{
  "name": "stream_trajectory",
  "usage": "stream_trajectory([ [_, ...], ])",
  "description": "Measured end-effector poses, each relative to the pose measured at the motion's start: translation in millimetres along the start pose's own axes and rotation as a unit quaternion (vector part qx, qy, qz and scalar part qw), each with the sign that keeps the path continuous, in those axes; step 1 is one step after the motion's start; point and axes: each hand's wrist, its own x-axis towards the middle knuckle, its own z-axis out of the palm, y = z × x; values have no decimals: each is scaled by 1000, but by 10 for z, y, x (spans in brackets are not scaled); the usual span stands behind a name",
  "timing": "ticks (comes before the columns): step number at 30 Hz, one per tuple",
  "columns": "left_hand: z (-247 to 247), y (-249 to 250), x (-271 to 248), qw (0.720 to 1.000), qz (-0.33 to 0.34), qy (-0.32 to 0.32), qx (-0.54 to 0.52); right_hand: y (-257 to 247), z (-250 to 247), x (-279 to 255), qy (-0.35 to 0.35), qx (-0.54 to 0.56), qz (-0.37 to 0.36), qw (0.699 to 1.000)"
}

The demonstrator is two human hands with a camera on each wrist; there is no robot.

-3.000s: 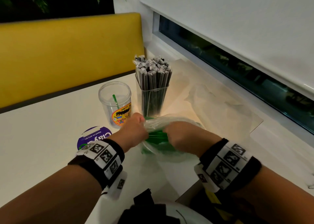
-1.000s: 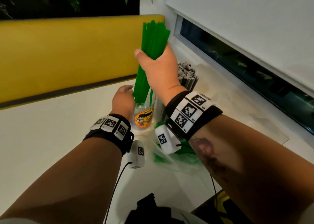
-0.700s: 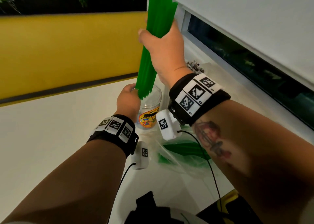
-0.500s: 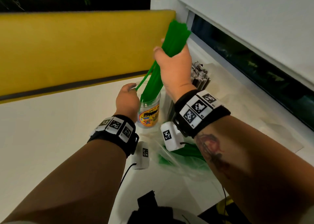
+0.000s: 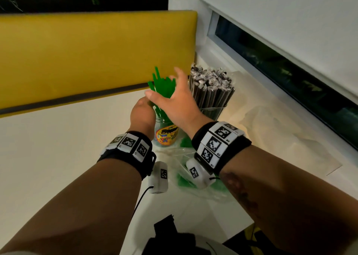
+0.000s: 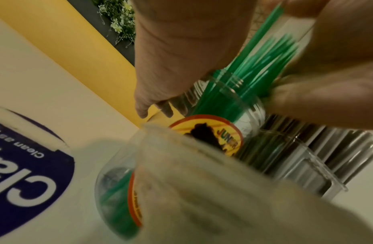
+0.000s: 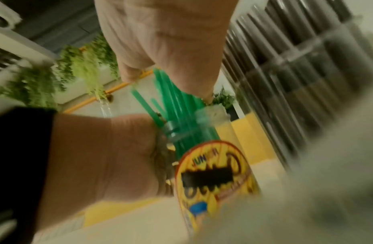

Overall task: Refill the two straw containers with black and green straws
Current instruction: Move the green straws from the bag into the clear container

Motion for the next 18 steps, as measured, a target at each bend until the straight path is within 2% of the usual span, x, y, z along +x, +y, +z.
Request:
stream_trajectory([
  [2,10,54,-51,999,8,31,13,-153,-98,25,25,-49,-119,991],
  [3,19,57,-51,999,13,45,13,-191,-127,62,8,-107,-165,980],
  [4,31,38,-53,998,18,52,14,-227,-153,93,-39,-190,-182,964],
  [6,43,30,-73,998,20,54,33,-202,-212,126,-171,-359,-126,909],
  [7,25,42,-74,998,15,62,22,-189,-262,134,-201,-381,-101,897],
  [9,-22,85,-73,996,18,84,17,-272,-399,75,-187,-313,-93,927],
  [12,-65,179,-101,986,66,155,10,-499,-648,-125,-55,-202,-156,965],
  [13,-48,244,-163,983,103,155,4,-544,-741,-206,-17,-164,-166,972],
  [14,-41,295,-240,968,176,178,-7,-569,-847,-314,-3,-135,-156,979],
  [15,-23,353,-347,939,277,206,-1,-598,-955,-417,-17,-127,-126,984],
  [16,4,423,-506,903,368,220,26,-590,-1050,-531,-58,-144,-79,985],
  [17,33,459,-657,869,442,215,59,-539,-1116,-637,-127,-195,-22,972],
  [18,86,469,-830,837,509,177,96,-472,-1156,-758,-209,-279,30,937],
])
